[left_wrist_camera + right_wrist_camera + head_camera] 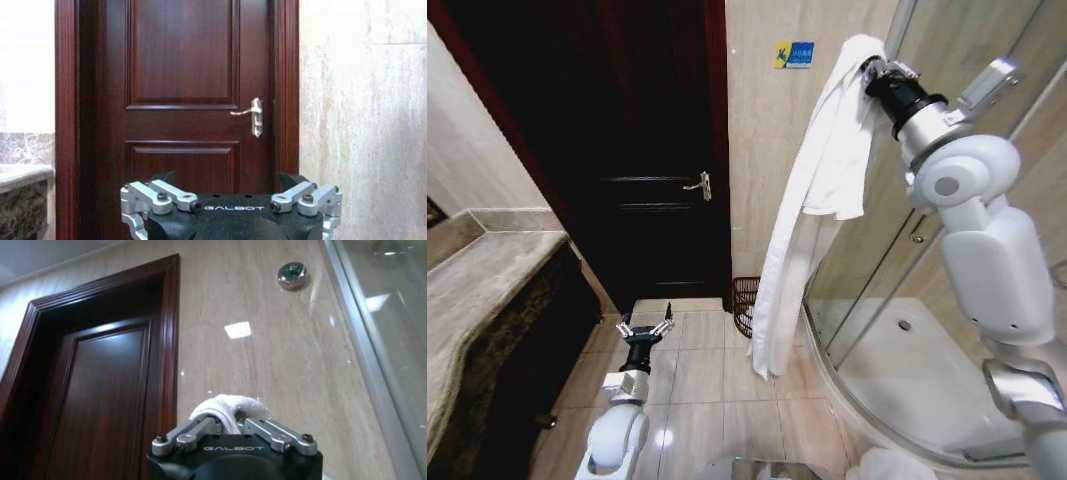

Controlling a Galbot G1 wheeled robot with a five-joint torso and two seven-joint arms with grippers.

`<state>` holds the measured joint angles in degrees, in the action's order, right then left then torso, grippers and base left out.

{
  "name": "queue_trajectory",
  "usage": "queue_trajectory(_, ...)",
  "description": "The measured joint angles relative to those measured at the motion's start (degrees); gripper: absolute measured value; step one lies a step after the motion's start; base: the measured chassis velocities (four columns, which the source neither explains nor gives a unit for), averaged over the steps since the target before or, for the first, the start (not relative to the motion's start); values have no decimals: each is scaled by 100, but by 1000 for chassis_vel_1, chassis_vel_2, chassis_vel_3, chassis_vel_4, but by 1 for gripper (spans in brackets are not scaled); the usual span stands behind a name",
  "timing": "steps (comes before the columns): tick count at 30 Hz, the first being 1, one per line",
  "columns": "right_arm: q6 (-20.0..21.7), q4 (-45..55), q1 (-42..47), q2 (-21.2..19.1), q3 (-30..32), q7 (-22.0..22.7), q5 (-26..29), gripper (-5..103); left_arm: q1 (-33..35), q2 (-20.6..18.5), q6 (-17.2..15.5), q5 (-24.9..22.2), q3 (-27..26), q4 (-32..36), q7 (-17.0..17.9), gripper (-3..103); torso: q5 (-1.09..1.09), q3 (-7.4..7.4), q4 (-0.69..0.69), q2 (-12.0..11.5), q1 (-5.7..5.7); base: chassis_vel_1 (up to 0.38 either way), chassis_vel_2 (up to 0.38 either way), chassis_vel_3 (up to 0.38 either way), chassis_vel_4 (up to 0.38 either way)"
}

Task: Discard the used towel into the hamper.

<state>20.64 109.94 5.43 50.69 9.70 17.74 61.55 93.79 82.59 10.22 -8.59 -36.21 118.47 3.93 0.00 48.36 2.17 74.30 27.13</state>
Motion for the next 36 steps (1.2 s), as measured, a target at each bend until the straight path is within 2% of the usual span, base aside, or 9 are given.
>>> queue_trajectory(13,65,110,-328,49,-218,265,322,6,-81,51,-11,29,135,-58,-17,100,0,1,-1,-1,2,-80,68,71,-83)
queue_trajectory(21,68,-650,-1264,434,-583,332,338,6,-90,118,-11,46,150,-44,-19,100,0,0,0,-1,-2,-7,3,0,-5)
queue_trajectory(28,68,-1873,-2488,991,-982,356,255,6,5,147,-19,57,64,141,-22,100,0,0,0,-1,-1,0,0,0,0)
queue_trajectory(36,64,-2687,-3496,1388,-1370,357,144,6,-1,169,-14,28,5,231,-22,100,-3,0,0,-1,0,0,0,0,0)
